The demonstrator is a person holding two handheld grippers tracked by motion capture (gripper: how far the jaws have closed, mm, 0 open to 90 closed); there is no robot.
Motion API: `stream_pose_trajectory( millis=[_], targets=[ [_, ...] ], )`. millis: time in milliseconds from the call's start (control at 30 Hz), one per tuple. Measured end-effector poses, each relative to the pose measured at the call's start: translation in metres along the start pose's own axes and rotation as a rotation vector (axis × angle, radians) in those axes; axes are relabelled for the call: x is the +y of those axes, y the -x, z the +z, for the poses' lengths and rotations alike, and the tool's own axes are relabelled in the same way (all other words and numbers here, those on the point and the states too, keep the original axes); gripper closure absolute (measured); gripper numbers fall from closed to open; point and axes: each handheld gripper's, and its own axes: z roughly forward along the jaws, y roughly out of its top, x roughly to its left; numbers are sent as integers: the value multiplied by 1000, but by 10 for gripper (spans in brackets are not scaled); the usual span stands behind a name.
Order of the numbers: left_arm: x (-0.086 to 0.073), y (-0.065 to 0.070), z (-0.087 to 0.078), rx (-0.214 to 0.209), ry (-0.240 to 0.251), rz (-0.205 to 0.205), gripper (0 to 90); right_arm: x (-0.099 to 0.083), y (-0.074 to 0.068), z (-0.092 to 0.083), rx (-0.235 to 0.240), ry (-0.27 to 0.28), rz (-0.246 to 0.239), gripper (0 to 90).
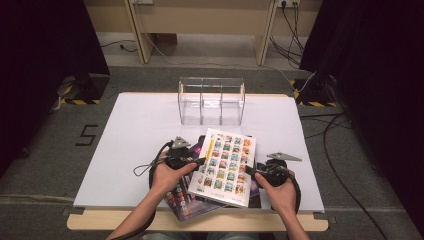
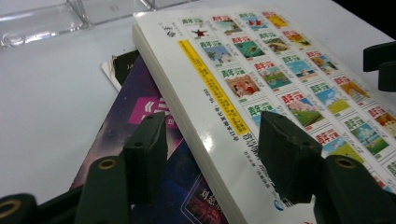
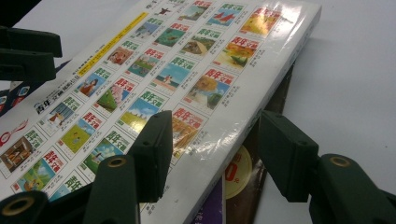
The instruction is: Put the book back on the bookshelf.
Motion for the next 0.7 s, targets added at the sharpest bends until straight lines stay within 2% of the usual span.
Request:
stream_pose_trajectory(
  millis=[200, 333, 467, 600, 700],
  targets=[
    [2, 4, 12, -30, -27, -26, 479, 0, 3, 6, 8, -25, 15, 462],
    [5, 6, 14, -14, -35, -26, 484, 1, 3, 7, 13, -32, 27, 462],
    [6, 5, 13, -14, -32, -50, 524, 1, 1, 11, 24, -44, 29, 465],
    [7, 3, 11, -31, -23, -89, 531, 2, 0, 11, 17, -46, 19, 466],
    [8, 1, 9, -50, -4, -143, 540, 3, 0, 11, 11, -52, 14, 466]
  ],
)
